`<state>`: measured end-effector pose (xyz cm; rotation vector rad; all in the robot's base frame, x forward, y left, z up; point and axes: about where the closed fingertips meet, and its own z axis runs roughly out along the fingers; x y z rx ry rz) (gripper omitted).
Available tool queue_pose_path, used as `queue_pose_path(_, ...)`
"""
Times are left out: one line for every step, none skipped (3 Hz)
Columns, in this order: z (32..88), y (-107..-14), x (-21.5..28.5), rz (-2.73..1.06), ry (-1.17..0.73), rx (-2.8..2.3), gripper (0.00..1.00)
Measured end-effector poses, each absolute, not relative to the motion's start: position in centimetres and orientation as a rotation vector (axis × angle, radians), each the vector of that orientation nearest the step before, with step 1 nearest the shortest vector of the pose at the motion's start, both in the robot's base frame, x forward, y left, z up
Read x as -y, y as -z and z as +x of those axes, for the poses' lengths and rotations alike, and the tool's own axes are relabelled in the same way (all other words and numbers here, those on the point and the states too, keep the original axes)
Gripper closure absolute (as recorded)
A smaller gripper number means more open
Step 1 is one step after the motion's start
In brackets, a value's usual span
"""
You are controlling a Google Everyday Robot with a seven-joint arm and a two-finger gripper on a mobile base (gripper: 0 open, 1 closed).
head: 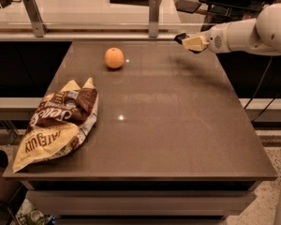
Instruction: Pick rxbar chocolate
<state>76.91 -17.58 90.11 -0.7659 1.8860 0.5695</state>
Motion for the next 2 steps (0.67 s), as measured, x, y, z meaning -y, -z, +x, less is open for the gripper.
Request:
queue_pose_path(75.62,-94.45,19.21,-0.783,-0.538,-1.839,1.00)
queue_pose_path(75.63,-94.46,19.19,-0.784,-0.538,-1.838,1.00)
